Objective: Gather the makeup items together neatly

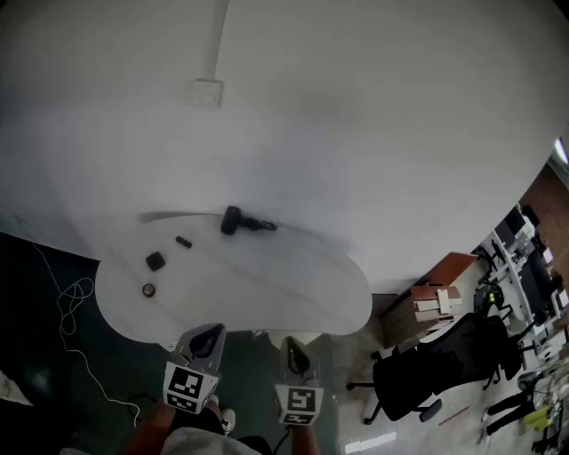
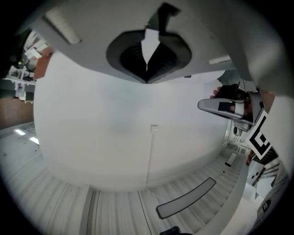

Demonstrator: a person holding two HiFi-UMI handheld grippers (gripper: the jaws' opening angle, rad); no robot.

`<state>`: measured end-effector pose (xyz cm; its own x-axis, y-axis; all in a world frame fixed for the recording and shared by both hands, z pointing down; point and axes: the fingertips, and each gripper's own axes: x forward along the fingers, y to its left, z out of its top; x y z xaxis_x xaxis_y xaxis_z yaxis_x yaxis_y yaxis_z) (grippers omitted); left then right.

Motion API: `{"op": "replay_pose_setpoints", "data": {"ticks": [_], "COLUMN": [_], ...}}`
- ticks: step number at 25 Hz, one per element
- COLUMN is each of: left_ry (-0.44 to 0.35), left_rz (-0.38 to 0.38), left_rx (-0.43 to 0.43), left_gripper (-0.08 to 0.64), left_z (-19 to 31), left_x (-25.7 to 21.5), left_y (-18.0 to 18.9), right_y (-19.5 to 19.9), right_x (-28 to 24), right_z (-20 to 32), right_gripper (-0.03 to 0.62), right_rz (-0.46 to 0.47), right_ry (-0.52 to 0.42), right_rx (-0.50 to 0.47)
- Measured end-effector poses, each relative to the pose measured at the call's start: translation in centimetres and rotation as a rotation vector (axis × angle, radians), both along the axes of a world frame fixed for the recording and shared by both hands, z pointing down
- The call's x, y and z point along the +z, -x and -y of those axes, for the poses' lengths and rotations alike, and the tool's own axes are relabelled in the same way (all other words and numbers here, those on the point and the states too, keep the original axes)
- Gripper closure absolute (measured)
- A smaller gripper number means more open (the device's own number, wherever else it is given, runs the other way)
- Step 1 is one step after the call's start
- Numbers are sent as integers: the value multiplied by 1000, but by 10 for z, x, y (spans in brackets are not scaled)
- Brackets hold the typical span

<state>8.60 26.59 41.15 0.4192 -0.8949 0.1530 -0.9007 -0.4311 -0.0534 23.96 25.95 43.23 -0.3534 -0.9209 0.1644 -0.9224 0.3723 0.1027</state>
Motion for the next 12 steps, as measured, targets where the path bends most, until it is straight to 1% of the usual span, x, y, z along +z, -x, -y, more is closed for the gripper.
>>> {"op": "replay_pose_setpoints", "data": {"ticks": [5, 12], "left_ry": [0, 6], "left_rz": [-2, -13], "left_rx": [-13, -73], "left_gripper": [549, 549], "left_z": [-1, 12], "left_x": [3, 6], "left_y": [11, 41], "right_y": [12, 43], "right_x": [0, 3], "right_z": [4, 23], "right_gripper": [588, 588], "right_rz": [-12, -17], "right_ry": [-2, 11], "right_rx": [-17, -75]}}
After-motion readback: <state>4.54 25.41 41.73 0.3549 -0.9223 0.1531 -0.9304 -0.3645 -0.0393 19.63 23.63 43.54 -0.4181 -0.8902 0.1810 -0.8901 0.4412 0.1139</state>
